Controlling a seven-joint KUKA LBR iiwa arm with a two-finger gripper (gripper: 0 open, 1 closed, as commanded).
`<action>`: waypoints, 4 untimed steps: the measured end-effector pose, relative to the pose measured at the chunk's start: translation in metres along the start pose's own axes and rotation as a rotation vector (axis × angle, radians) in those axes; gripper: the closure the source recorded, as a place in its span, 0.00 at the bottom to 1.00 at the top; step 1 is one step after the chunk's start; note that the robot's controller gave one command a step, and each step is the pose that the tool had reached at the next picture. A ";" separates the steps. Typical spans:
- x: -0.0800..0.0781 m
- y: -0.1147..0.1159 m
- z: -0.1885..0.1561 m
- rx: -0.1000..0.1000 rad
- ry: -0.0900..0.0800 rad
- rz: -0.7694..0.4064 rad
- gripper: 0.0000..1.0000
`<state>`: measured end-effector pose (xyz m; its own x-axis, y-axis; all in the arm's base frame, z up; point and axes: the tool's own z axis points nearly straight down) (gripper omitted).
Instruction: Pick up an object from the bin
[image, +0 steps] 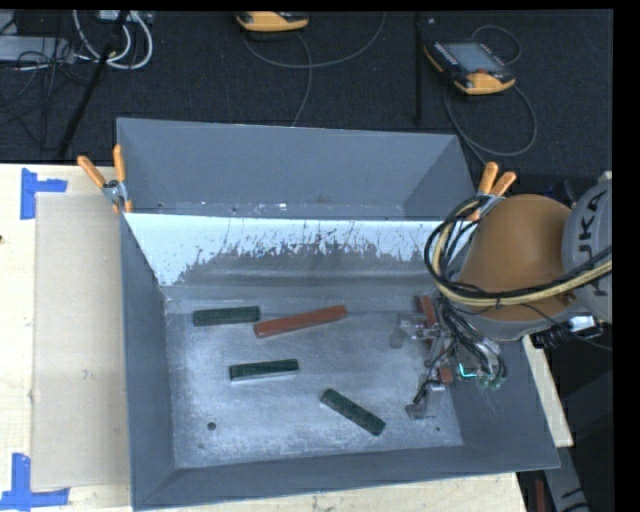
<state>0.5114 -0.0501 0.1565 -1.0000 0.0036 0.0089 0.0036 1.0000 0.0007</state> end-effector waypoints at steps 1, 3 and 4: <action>0.029 0.052 0.091 -0.002 -0.003 0.114 0.00; 0.035 0.072 0.058 -0.001 -0.007 0.480 0.00; 0.025 0.061 0.089 0.000 -0.004 0.520 0.00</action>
Offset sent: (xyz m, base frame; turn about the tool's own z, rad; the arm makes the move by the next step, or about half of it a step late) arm -0.0278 0.0494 -0.0865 0.1162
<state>0.4858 0.0109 0.0677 -0.8658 0.5003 0.0040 0.5003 0.8658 -0.0025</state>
